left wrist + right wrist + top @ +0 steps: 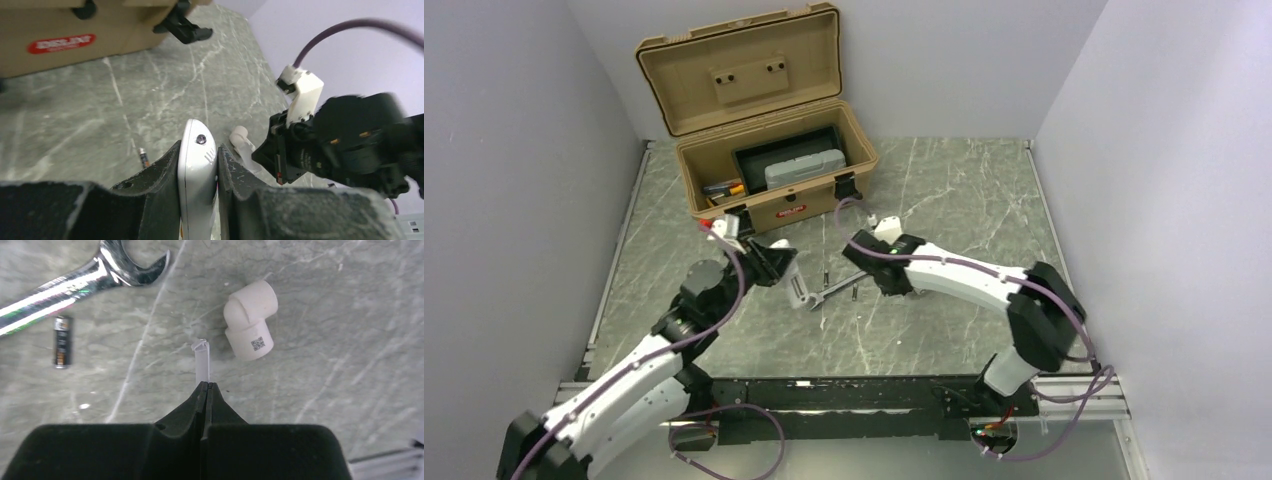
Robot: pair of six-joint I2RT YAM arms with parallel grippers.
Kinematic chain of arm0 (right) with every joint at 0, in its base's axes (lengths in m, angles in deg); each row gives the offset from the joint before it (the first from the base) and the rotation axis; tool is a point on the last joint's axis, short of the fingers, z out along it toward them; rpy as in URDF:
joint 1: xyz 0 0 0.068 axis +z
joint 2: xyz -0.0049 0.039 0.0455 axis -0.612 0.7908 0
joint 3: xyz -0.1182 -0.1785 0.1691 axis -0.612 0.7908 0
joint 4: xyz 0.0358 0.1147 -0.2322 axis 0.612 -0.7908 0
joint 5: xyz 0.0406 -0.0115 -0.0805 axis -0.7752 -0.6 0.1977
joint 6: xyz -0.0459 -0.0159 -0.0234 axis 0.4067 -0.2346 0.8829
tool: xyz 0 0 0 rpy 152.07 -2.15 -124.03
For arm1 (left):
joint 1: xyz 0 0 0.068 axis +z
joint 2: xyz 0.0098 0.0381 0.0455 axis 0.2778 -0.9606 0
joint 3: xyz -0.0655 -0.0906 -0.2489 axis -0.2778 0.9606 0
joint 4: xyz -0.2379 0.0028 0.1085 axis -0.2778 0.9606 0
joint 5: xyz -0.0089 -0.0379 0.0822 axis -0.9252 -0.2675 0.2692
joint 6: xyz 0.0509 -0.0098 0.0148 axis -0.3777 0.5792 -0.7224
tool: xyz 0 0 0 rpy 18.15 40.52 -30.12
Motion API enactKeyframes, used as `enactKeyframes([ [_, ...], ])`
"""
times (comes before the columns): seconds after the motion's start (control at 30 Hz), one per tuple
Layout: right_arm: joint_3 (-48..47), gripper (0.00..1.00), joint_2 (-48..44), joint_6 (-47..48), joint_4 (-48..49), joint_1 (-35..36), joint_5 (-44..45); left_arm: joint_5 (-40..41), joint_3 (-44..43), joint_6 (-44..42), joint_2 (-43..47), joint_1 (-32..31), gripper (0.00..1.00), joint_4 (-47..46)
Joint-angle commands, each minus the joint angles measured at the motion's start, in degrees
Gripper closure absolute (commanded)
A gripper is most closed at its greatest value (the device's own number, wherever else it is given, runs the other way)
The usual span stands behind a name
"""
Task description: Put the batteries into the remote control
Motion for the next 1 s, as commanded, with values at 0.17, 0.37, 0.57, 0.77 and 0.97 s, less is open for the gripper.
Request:
enactKeyframes([
  [0.17,-13.22,1.00,17.59,-4.44,-20.26,9.07,16.53,-5.08,-0.42,-2.78,13.39,10.16,1.00,22.76],
  [0.37,-14.10,1.00,26.24,-8.17,-23.72,12.20,20.57,-8.21,-0.72,-1.04,12.49,14.13,1.00,23.82],
  [0.57,-13.67,0.98,29.79,-9.40,-22.46,13.90,20.02,-9.89,-1.30,-1.62,10.68,16.49,1.00,24.77],
  [0.77,-12.44,0.63,28.42,-7.42,-16.09,14.66,16.35,-11.09,-1.09,-2.34,11.31,19.17,1.00,25.62],
  [0.97,-9.88,0.57,21.95,-4.60,-7.58,14.56,11.87,-13.42,-1.43,-3.05,9.94,22.41,1.00,25.80],
])
